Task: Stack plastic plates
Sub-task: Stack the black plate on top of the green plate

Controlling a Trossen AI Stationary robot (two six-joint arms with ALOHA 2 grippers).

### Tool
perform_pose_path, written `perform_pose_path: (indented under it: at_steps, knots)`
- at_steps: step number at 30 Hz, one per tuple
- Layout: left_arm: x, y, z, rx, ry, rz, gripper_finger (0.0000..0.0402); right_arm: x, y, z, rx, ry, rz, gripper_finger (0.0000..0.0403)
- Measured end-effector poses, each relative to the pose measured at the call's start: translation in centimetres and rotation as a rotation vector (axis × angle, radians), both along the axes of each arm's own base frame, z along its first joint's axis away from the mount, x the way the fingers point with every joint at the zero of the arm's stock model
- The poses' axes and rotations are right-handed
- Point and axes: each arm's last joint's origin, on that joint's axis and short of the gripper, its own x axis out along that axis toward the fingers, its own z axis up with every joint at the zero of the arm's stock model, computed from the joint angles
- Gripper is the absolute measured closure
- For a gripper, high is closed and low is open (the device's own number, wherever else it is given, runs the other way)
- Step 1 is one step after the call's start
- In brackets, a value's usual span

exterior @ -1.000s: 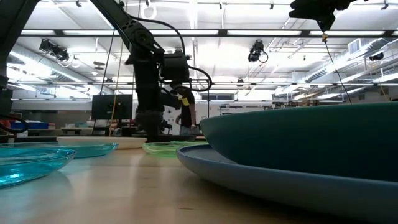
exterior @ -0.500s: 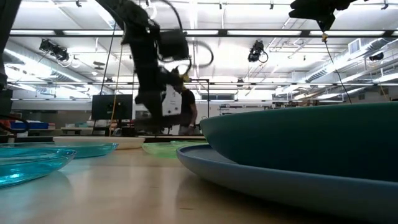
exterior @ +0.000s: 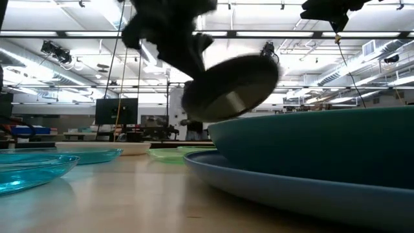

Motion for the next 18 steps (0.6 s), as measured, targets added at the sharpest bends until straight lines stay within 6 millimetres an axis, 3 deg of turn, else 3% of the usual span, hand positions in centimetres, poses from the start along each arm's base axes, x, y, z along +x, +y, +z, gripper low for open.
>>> perform_pose_path:
  at_steps: [6, 18]
  knots:
    - [0.6, -4.5, -0.6, -0.027, -0.094, -0.097, 0.0386, 0.0, 0.0, 0.0, 0.000, -0.001, -0.001, 0.0271]
    - [5.0, -12.5, -1.2, 0.023, -0.056, -0.292, 0.0387, 0.4, -0.5, -0.2, -0.021, 0.025, -0.037, 0.0271]
